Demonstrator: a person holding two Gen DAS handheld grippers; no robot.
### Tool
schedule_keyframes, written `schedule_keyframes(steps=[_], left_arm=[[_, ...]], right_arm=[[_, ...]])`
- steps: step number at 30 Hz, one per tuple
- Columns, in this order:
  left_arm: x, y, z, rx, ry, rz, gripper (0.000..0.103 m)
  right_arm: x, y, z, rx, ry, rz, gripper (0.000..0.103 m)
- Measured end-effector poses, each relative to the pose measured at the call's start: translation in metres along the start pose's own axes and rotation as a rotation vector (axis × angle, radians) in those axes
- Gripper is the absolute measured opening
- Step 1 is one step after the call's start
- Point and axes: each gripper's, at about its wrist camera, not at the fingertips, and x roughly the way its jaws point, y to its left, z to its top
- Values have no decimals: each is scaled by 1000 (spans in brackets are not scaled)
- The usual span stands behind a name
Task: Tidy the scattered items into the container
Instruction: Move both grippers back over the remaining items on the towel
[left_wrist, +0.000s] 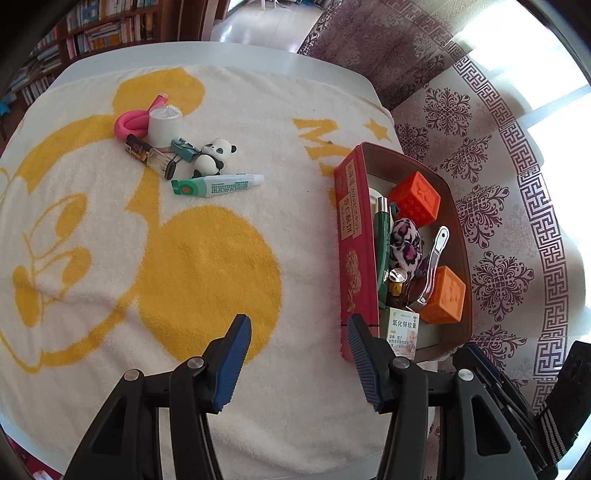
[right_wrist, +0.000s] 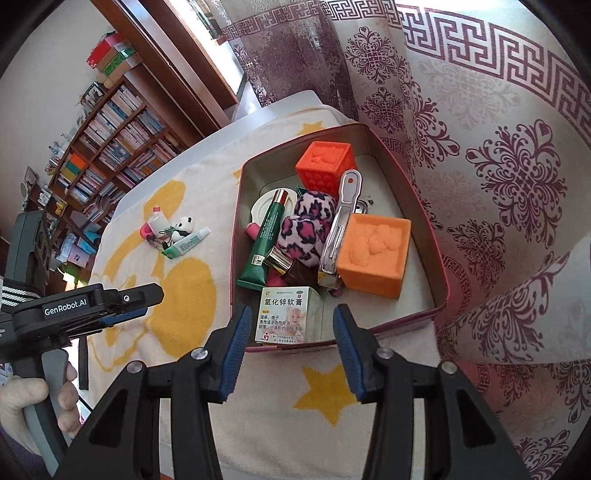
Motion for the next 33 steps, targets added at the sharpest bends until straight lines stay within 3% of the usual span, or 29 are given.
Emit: schedule_keyframes(steps=[1, 3, 4, 33], left_arm=[[-1, 0, 0, 2, -1, 1, 56], [-3, 1, -2, 5, -9, 6, 72], [-6, 2, -2, 5, -18, 12, 73], [-21, 107, -12, -175, -13, 61, 73]], right_arm=[[-1, 1, 0, -1, -2, 0, 51], [-1, 5, 0, -5, -3, 3, 51], [0, 7, 0, -7, -2, 5, 51], [46, 105, -20, -177, 144, 96, 51]])
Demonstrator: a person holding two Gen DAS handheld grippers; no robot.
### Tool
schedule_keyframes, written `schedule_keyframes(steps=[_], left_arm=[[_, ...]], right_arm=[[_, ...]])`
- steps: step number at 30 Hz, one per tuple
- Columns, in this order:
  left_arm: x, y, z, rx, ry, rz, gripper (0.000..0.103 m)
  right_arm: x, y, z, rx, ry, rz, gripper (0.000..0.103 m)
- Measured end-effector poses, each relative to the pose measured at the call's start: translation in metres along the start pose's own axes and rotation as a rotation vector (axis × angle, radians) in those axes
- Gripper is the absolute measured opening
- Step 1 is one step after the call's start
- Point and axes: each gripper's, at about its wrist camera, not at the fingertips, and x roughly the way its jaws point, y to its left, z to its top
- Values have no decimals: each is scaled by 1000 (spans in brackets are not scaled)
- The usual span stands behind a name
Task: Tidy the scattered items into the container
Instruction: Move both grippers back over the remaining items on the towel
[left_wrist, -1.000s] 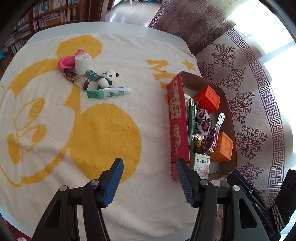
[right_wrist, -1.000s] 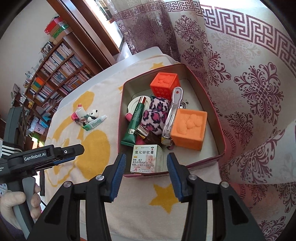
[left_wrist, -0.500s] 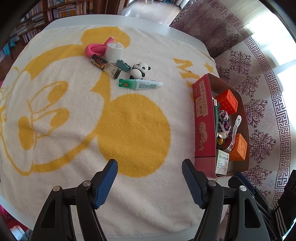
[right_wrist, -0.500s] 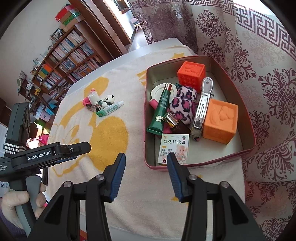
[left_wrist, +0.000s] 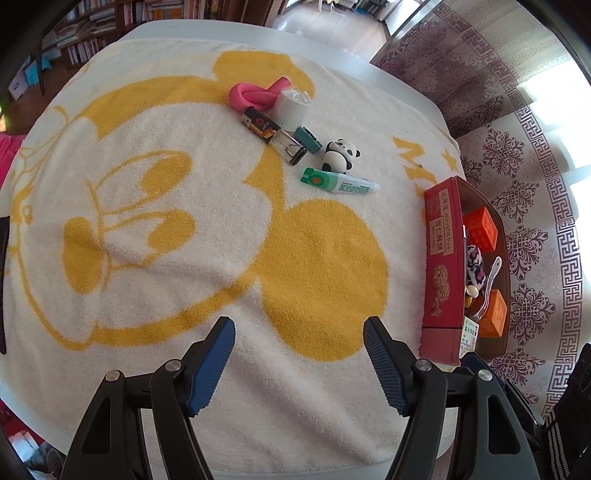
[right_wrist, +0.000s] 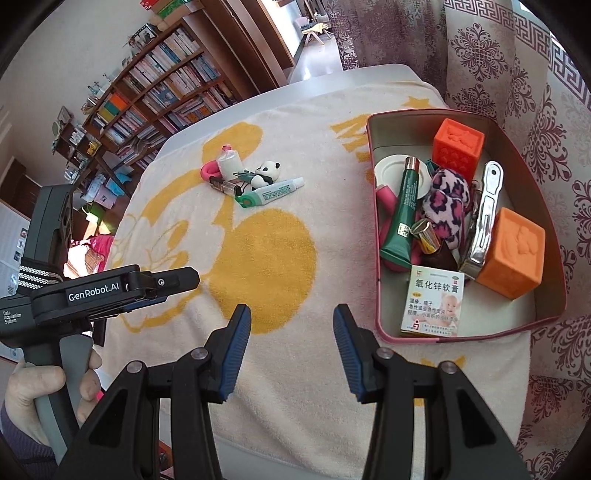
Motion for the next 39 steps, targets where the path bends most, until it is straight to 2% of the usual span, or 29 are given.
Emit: schedule_keyframes(steps=[7, 21, 34, 39], left_arm=[[3, 27, 9, -41, 14, 3, 73], [9, 63, 40, -60, 32, 13, 73], [35, 87, 93, -49, 67, 29, 73], [43, 87, 122, -2, 38, 63, 73]], right_arm=[[15, 13, 4, -1, 30, 0, 51], [46, 31, 15, 39, 75, -11, 51], [78, 32, 16, 110, 137, -51, 51], [86, 33, 23, 137, 139, -63, 51]])
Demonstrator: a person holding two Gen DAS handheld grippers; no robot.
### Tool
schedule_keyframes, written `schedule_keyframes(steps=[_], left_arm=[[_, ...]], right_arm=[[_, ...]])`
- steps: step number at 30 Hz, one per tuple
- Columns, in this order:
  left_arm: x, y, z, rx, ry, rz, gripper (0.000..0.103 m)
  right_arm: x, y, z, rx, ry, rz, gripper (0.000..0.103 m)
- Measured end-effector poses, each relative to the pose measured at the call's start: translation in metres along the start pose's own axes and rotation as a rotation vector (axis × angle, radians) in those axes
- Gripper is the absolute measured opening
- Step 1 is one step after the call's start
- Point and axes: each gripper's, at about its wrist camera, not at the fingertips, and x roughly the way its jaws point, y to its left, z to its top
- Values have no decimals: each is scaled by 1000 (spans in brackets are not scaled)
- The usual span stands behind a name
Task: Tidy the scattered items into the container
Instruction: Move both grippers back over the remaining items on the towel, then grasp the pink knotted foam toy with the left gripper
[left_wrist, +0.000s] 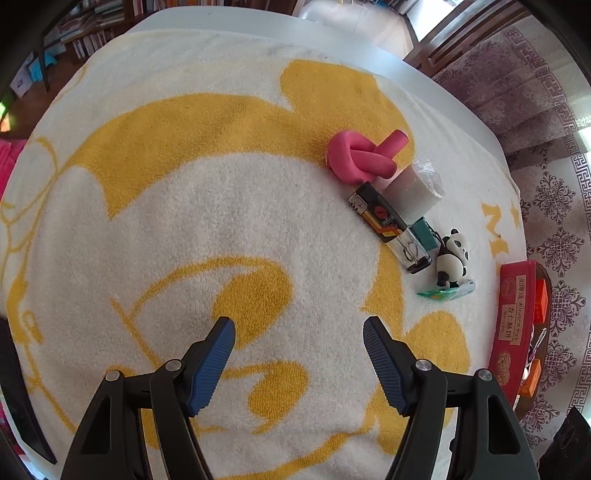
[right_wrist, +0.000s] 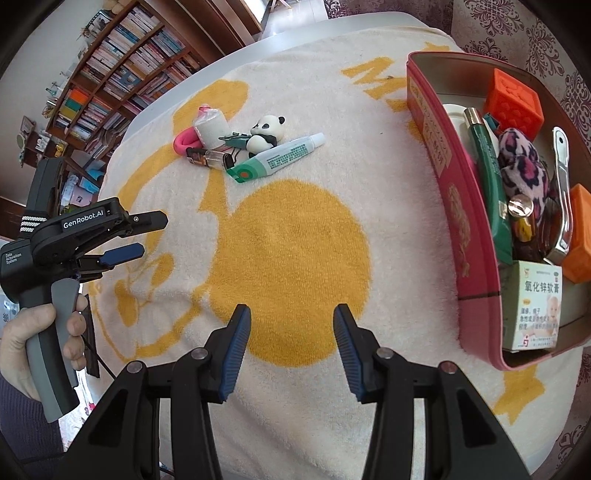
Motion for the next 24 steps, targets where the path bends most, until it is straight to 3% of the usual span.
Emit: schedule_keyframes(steps=[5, 12, 24], left_arm=[[9, 2, 30, 52, -37, 73, 73], [7, -1, 70, 85, -81, 81, 73], [32, -43, 96, 292, -69, 79, 73]], right_arm=[[3, 5, 9, 17, -6, -3, 51], [9, 10, 16, 35, -4, -1, 51], [11, 5, 22, 79, -2, -17, 51]])
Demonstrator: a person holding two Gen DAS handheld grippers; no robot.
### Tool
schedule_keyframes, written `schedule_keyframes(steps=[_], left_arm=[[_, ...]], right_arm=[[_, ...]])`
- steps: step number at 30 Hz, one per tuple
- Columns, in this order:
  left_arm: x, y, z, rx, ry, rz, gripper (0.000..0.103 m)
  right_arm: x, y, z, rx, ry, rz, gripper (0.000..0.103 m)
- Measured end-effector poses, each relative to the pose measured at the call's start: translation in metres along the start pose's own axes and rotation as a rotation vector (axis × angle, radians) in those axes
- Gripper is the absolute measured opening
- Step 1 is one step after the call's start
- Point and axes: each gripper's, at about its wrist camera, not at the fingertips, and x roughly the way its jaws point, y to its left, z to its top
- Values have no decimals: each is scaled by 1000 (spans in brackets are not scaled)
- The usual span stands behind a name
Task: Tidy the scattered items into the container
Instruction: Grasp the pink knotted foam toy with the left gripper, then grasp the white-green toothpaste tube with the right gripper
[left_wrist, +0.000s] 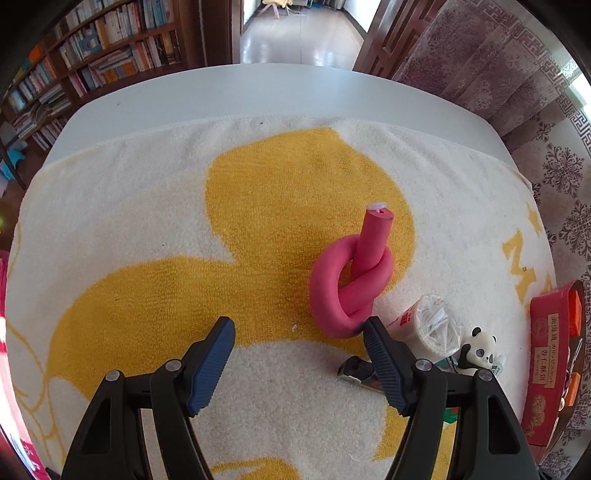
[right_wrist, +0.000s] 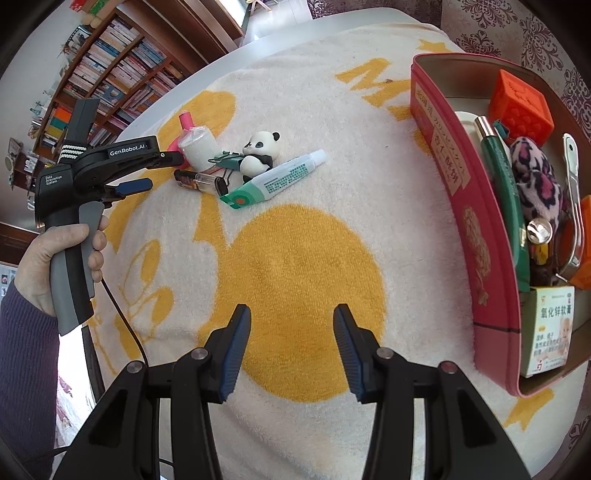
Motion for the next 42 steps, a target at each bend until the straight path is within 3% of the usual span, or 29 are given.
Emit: schedule_keyframes(steps=[15, 16, 18, 20, 28, 38, 42], left_arm=[[17, -18, 23, 63, -31, 41, 72], [17, -18, 24, 68, -39, 46, 69], [17, -22, 41, 65, -44, 68, 48], [14, -15, 41, 32, -39, 33, 46], [-7, 11, 20, -70, -51, -16, 46], [-23, 26, -19, -127, -51, -61, 46], [-18, 24, -27, -137, -35, -61, 46]], right_arm=[[-3, -2, 3, 25, -7, -10, 51], [-3, -1, 4, 23, -10, -10, 51], [-4, 2, 6, 17, -18, -10, 51], [-5, 5, 11, 11, -29, -9, 51], [9, 15, 55, 25, -75, 9, 51], [44, 4, 94, 144, -34, 4, 50], [56, 12, 98, 124, -21, 13, 50]])
